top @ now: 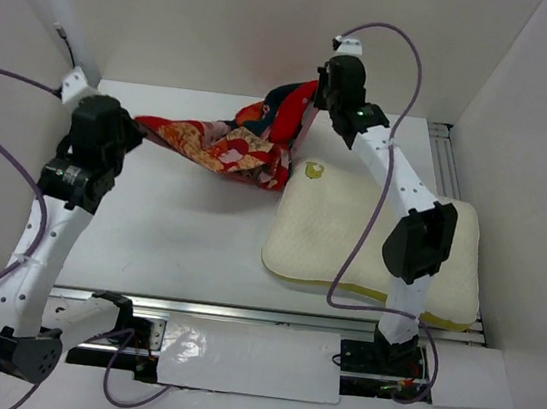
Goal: Put the pillow into the pillowcase
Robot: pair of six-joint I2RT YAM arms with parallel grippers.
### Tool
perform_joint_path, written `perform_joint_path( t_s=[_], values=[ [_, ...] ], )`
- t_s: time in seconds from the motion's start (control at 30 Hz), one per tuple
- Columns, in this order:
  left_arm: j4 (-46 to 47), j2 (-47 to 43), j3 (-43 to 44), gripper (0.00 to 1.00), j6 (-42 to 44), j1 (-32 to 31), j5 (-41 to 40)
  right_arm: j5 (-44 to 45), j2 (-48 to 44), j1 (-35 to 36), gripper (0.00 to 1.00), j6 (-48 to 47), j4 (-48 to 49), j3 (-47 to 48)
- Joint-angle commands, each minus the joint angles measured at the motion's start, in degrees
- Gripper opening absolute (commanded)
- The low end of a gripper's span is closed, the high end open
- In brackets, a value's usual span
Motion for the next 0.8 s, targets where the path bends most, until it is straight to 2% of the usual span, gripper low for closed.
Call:
perform_joint_path(
  t_s=[0.0,0.13,0.23,0.3,0.33,0.4,0.57,0.67,0.73,0.77],
  values=[
    [-2.8,1.7,13.1,0.0,3.4,3.8,-8.6,2.4,-14.2,-3.5,0.0,-2.6,5.4,3.2],
    [-4.9,2.2,23.2,0.0,6.6,8.5,-10.5,2.4,-26.1,-9.1,0.0,-3.6,9.6,-1.6],
    [-7.5,2.8,29.4,0.0,8.3,10.6,-12.1,6.2,-32.6,-12.2,0.0,-4.4,10.2,-3.0],
    [-8.0,2.8,29.9,0.0,8.3,11.2,-12.6,7.9,-34.1,-15.6,0.0,-4.4,8.4,-4.1],
    [-7.1,2.1,27.2,0.0,8.3,11.2,-11.6,7.9,-34.7,-17.9,0.0,-3.6,5.4,-4.9],
    [-6.3,2.1,25.8,0.0,8.3,11.2,-9.4,7.4,-33.4,-20.1,0.0,-2.7,4.3,-5.4],
    [-5.7,5.3,22.2,0.0,7.7,11.7,-7.9,-5.8,-26.3,-25.2,0.0,-0.6,-2.4,-2.8],
    [-5.7,7.1,22.2,0.0,7.7,12.3,-7.2,-16.0,-21.0,-25.7,0.06,-1.2,-5.5,-0.4],
    [-5.7,7.9,19.2,0.0,7.1,12.9,-6.6,-18.1,-16.6,-25.2,0.09,-1.2,-7.4,-0.3],
    [-5.7,8.7,17.8,0.0,6.6,13.4,-6.1,-18.1,-15.2,-23.8,0.14,-1.2,-7.4,-1.2]
  ],
)
